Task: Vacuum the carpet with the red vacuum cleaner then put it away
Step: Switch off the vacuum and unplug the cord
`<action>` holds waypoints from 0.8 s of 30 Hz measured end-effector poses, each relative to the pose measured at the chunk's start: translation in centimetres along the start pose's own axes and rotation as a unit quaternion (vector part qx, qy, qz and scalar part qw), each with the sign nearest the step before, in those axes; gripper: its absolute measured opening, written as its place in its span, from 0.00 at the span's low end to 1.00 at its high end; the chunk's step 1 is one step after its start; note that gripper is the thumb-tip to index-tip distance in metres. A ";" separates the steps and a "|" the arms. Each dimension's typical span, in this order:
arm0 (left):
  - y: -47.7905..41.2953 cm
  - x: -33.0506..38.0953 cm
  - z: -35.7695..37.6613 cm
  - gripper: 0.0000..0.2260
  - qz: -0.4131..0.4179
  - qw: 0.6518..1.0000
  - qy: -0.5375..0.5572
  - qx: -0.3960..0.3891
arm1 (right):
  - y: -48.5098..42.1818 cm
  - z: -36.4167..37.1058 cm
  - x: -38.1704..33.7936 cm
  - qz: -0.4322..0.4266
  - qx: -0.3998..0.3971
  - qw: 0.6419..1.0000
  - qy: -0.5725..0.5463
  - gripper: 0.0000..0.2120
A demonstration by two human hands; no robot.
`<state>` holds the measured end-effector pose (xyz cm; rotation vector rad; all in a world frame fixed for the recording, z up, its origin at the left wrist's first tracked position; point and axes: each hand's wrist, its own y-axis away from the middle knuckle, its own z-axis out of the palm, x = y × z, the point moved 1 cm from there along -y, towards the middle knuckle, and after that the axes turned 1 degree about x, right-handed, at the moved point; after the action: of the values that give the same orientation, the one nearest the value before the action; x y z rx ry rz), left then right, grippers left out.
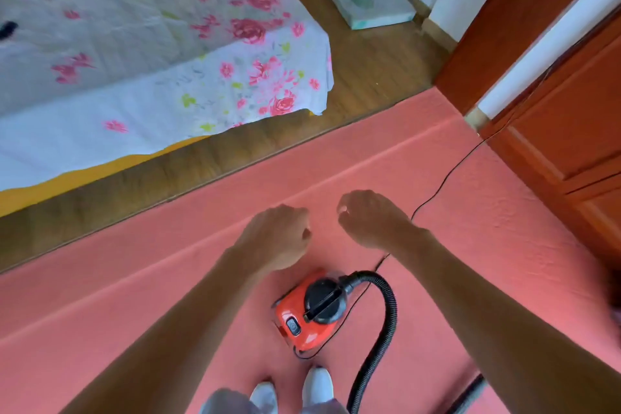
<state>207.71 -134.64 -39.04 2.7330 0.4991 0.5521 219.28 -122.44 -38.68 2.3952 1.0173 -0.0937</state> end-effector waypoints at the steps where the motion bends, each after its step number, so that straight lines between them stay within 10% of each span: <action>1: 0.8 0.8 -2.3 0.11 0.000 1.000 -0.004 0.007 | 1.1 -2.3 -0.5 0.000 0.011 1.000 -0.006 0.17; 24: 8.7 3.3 -33.3 0.08 0.073 0.989 -0.033 0.127 | 10.7 -28.4 -11.7 0.013 0.121 0.992 -0.017 0.17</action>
<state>198.93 -133.53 -5.66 3.0385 0.3769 0.4588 214.32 -122.08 -6.58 2.6138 1.0085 -0.2603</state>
